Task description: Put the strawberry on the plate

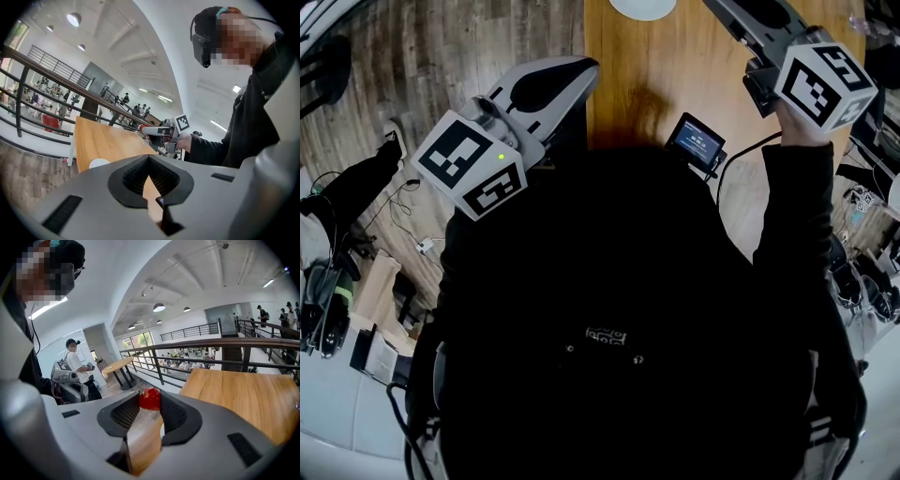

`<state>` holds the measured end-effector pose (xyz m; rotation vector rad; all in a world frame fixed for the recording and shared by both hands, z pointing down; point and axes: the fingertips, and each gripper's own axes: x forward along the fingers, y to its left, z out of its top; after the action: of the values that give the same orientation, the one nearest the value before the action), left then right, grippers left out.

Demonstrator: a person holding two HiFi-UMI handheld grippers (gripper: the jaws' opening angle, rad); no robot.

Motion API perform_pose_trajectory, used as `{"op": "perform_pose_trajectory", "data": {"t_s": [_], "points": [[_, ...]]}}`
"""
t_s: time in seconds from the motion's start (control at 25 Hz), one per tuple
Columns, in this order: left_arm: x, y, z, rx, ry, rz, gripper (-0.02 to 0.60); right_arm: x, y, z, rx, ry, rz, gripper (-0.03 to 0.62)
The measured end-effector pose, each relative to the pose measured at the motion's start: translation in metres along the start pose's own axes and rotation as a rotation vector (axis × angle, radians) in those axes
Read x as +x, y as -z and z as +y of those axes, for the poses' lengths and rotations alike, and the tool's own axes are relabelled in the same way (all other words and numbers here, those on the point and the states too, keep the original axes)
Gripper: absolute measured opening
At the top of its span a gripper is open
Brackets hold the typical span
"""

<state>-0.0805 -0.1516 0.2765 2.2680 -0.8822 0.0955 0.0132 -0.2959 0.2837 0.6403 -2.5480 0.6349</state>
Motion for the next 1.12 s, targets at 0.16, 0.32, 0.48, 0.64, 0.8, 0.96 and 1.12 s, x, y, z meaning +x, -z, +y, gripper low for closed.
{"op": "perform_pose_trajectory", "data": {"t_s": [0.16,0.32,0.48,0.64,0.8,0.96,1.12], "points": [[0.002,0.004,0.001,-0.008,0.002,-0.002,0.000,0.006,0.009,-0.005,0.006,-0.006,0.011,0.146],[0.004,0.004,0.001,-0.011,0.008,-0.002,0.000,0.012,0.014,-0.010,0.014,-0.005,0.029,0.146],[0.002,0.002,0.000,-0.011,0.010,0.000,0.000,0.017,0.015,-0.012,0.008,-0.009,0.048,0.146],[0.000,0.004,0.000,-0.016,0.009,0.004,0.000,0.022,0.022,-0.014,0.013,-0.011,0.067,0.146],[-0.001,0.004,0.000,-0.022,0.008,0.007,0.000,0.025,0.025,-0.015,0.011,-0.014,0.084,0.146],[-0.004,0.004,0.002,-0.027,0.004,0.010,0.000,0.031,0.028,-0.014,0.014,-0.017,0.096,0.146],[0.000,0.007,0.002,-0.033,0.001,0.012,0.000,0.032,0.036,-0.021,0.020,-0.014,0.105,0.146]]}}
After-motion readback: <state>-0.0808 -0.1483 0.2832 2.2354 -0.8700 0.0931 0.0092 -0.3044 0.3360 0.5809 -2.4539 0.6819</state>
